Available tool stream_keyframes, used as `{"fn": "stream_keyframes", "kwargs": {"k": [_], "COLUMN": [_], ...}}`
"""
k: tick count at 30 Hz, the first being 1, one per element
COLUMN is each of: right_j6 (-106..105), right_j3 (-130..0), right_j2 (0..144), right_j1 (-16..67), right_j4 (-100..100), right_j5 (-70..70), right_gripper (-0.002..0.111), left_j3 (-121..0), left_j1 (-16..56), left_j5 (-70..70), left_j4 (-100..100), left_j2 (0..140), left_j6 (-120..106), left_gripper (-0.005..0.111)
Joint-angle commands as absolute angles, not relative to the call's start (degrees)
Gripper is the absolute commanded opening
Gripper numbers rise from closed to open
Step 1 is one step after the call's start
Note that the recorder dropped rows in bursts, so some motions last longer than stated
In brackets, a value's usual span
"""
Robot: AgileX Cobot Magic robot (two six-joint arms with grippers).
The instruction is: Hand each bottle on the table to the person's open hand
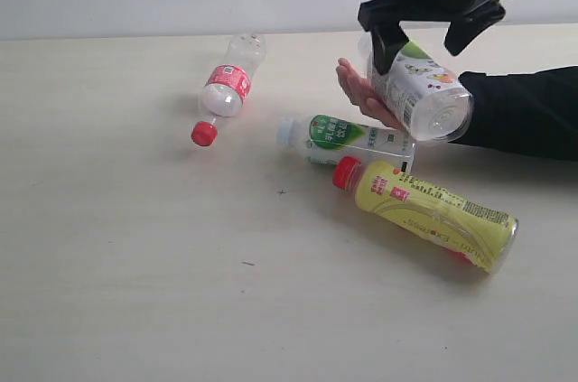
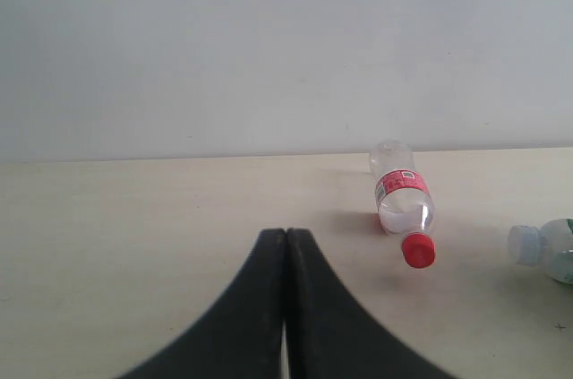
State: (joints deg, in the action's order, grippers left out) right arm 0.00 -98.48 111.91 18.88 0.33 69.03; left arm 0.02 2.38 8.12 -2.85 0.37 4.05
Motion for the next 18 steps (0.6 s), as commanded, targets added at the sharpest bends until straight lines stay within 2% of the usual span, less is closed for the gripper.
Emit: {"fn": "stream_keyframes", "kwargs": {"k": [1, 4, 6, 12, 14, 18], "right_j6": [0.0, 0.0, 0.0, -2.3, -2.9, -3.4], "right_j3": [-98.3, -98.3, -97.9, -86.3, -79.8, -66.1], "right_j2": [106.6, 103.1, 100.3, 85.2, 78.2, 63.1], "right_j1": [18.6, 18.6, 18.6, 18.6, 18.6, 18.6], "right_j4": [0.0, 0.5, 1.4, 4.0, 4.0, 4.2], "right_j5": [70.0, 70.0, 70.0, 70.0, 68.4, 58.0], "right_gripper": [0.086, 0.084, 0.079, 0.013, 0.000, 0.000], "left_j3": [0.0, 0.0, 0.0, 0.0, 0.0, 0.0], "left_j1": [2.6, 2.7, 2.7, 2.7, 2.7, 2.7], "left_j5": [8.0, 8.0, 8.0, 8.0, 8.0, 8.0], "left_j4": [-2.6, -2.6, -2.6, -2.6, -2.6, -2.6], "left_j2": [0.0, 0.0, 0.0, 0.0, 0.0, 0.0], "left_j6": [4.5, 4.5, 4.5, 4.5, 4.5, 4.5], "left_gripper": [0.000, 0.000, 0.000, 0.000, 0.000, 0.000]}}
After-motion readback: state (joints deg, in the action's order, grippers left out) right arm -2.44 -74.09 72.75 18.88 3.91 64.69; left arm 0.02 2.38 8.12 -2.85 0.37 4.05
